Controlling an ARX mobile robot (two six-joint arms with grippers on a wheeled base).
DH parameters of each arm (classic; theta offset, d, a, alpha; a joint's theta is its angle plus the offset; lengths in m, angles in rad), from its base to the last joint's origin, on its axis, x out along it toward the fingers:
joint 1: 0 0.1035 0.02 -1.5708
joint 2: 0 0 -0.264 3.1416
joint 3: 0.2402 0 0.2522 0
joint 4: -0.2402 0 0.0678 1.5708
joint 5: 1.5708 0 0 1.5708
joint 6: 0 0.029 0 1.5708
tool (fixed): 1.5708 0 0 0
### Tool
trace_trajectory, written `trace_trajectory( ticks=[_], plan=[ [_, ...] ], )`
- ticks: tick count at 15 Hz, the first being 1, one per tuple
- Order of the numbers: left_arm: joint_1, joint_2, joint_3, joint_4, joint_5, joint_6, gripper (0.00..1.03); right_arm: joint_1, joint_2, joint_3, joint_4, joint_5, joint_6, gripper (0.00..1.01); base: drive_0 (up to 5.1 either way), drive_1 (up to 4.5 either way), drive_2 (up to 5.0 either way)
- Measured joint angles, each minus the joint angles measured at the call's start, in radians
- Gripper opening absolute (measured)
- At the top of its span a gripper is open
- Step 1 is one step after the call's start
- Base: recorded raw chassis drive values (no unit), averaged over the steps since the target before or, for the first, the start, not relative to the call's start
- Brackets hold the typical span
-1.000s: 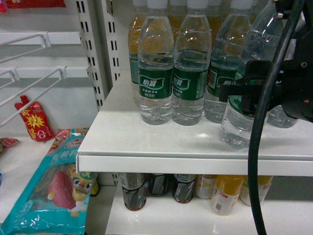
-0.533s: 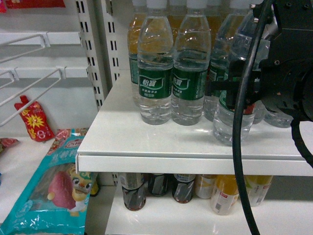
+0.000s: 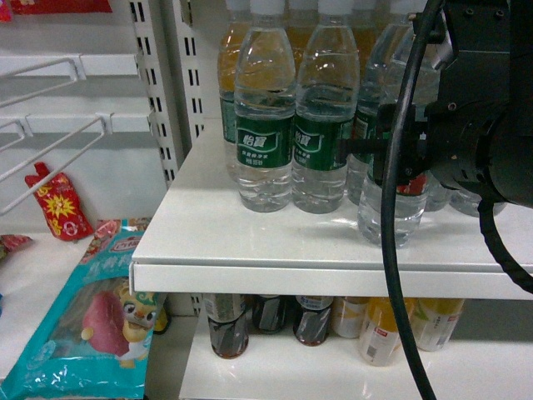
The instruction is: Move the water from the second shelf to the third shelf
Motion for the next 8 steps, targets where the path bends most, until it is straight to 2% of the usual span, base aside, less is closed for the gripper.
trace_trajectory(
  ticks=[1,2,5,8],
  plan=[
    [0.000,0.000,0.000,0.000,0.000,0.000,0.98,0.003,0.002,0.000,0.001,0.006,0.000,0.39,0.0,0.00,0.0],
    [0.000,0.000,0.000,0.000,0.000,0.000,0.98,0.004,0.006,0.000,0.003,0.008,-0.005,0.49,0.0,0.00,0.0],
    [0.000,0.000,0.000,0.000,0.000,0.000,0.98,0.003,0.008,0.010,0.013,0.008,-0.008,0.98,0.0,0.00,0.0],
    [0.000,0.000,0.000,0.000,0.000,0.000,0.98,0.003,0.008,0.010,0.012,0.005,-0.008,0.98,0.0,0.00,0.0]
  ],
)
